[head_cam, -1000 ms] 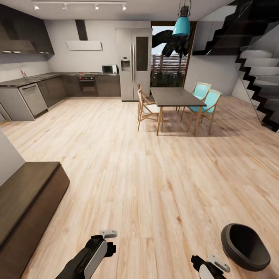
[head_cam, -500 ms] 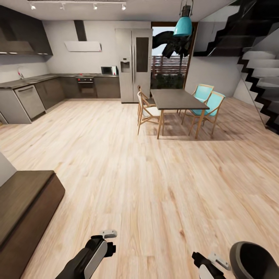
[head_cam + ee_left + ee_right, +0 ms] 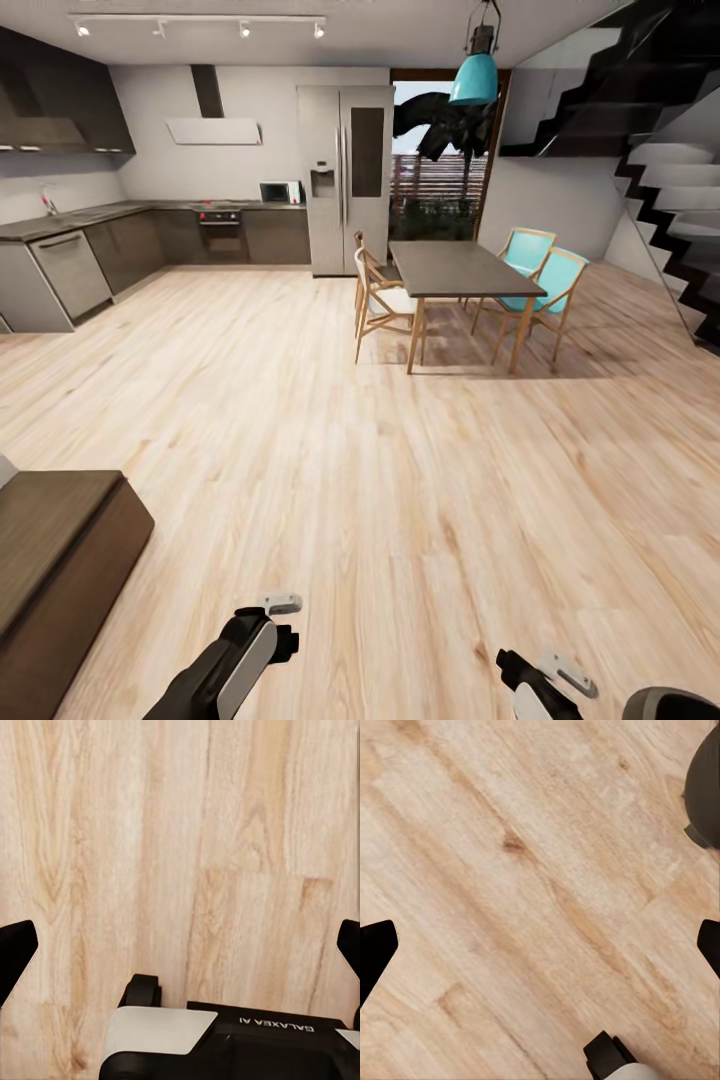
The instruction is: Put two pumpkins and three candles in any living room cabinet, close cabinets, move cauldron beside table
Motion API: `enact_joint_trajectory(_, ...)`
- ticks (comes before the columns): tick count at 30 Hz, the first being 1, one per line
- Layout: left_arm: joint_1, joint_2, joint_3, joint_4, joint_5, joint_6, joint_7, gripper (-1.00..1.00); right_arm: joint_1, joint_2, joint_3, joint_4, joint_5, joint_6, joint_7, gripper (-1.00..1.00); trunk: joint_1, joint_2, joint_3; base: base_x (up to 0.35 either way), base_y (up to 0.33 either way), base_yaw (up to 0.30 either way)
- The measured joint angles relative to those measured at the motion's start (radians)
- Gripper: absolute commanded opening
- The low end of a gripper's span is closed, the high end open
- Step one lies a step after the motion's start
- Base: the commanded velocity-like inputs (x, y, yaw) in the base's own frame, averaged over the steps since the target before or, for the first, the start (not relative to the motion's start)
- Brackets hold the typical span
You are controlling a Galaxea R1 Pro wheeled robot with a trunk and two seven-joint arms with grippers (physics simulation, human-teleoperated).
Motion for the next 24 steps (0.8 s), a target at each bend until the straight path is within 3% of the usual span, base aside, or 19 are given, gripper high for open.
enact_joint_trajectory(14, 0.000, -0.001, -0.001, 0.001, -0.001, -0.002, 0.001, 1.00, 0.000, 0.000, -0.002, 0.000, 0.000, -0.002, 0.000, 1.00, 0.000, 0.000, 0.005, 0.329, -0.016, -0.004)
enact_joint_trajectory(24, 0.000, 0.002, -0.002, 0.002, -0.001, -0.002, -0.001, 1.00, 0.000, -0.001, -0.002, 0.000, -0.002, -0.001, 0.000, 1.00, 0.000, 0.000, 0.006, 0.323, -0.137, -0.227)
